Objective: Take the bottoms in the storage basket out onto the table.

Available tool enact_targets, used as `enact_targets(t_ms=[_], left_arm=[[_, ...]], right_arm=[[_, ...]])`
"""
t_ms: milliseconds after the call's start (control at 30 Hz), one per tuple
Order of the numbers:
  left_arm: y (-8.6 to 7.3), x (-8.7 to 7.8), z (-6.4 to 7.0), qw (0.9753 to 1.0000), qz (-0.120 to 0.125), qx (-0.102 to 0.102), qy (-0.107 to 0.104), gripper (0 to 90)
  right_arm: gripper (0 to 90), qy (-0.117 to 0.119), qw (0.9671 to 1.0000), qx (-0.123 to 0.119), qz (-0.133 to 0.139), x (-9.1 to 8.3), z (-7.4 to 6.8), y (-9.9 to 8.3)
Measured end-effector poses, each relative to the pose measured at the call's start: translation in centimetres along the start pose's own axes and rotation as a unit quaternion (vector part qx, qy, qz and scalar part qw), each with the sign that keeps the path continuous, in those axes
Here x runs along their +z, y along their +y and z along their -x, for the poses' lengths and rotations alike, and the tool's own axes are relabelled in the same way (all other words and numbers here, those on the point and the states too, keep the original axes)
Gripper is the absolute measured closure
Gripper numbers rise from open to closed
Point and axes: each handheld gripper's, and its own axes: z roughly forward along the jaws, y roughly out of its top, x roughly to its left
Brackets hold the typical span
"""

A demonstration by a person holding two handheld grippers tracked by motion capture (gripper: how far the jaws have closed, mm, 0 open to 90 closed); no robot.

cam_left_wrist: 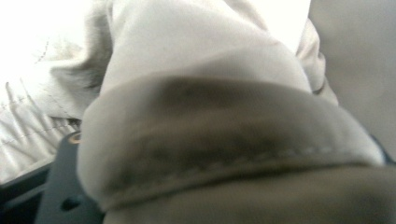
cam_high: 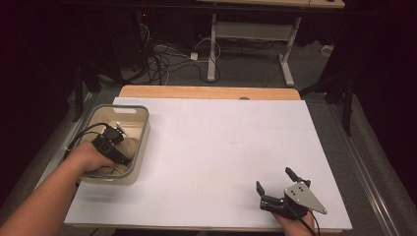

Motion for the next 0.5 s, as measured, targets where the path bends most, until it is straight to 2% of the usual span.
enact_targets(t_ms=[200, 333, 500], left_arm=[[0.06, 0.32, 0.61, 0.9993, -0.008, 0.019, 0.031, 44.5], [0.00, 0.29, 0.70, 0.9989, -0.008, 0.027, 0.037, 47.0], [-0.25, -0.02, 0.37, 0.9990, 0.001, 0.035, 0.030, 47.1]], right_arm=[[0.7, 0.001, 1.0000, -0.002, -0.002, 0.09, -0.15, -0.05], [0.7, 0.003, 1.0000, -0.002, -0.002, 0.08, -0.23, -0.01], [0.8, 0.002, 1.0000, 0.004, 0.001, -0.07, -0.17, 0.11]])
